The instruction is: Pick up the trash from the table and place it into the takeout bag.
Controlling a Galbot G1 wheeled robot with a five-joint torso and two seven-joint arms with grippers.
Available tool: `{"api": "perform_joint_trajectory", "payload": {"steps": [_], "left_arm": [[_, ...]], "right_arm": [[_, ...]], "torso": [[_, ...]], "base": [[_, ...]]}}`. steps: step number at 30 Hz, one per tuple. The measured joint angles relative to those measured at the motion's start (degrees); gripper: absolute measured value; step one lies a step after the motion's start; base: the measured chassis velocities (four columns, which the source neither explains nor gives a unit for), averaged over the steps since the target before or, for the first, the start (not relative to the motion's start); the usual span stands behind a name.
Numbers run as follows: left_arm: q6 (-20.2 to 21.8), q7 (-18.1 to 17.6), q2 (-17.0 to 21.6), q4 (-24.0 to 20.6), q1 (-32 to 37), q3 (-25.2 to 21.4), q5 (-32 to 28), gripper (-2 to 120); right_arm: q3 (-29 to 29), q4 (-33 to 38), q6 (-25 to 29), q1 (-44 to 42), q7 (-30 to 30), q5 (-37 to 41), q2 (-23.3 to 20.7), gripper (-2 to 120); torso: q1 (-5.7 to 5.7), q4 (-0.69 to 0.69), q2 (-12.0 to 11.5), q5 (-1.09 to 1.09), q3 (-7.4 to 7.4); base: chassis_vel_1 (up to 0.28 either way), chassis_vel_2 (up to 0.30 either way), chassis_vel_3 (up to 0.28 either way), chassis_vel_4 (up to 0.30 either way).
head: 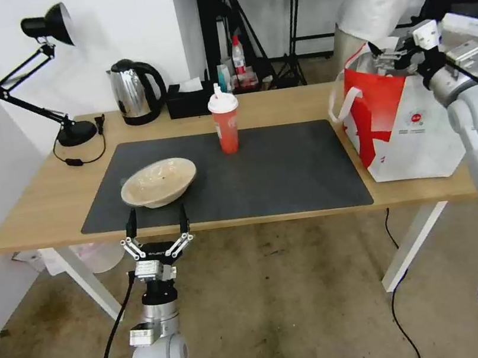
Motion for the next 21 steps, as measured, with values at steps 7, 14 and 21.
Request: {"api": "perform_joint_trajectory", "payload": {"steps": [7,14,21], "left_arm": [[0.0,0.0,0.0,-0.3,0.1,0.7,0.1,100],[0.0,0.0,0.0,-0.6,0.3,0.5,0.2,100],[0.0,0.0,0.0,-0.7,0.4,0.4,0.2,100]], "right_arm": [[1.1,3.1,0.4,-0.3,1.7,1.2,-2.3,100],[0.2,11.4,0.6,-1.3,2.6,4.9,-3.0,100],[-3.3,18.5,0.7,-3.8,2.4,8.1,-2.9,100]], "torso": [[0.0,0.01,0.0,0.0,0.0],[-0.01,0.02,0.0,-0.01,0.0],[-0.01,0.02,0.0,-0.02,0.0]], "base": [[0.0,0.0,0.0,0.0],[0.0,0.0,0.0,0.0],[0.0,0.0,0.0,0.0]]}}
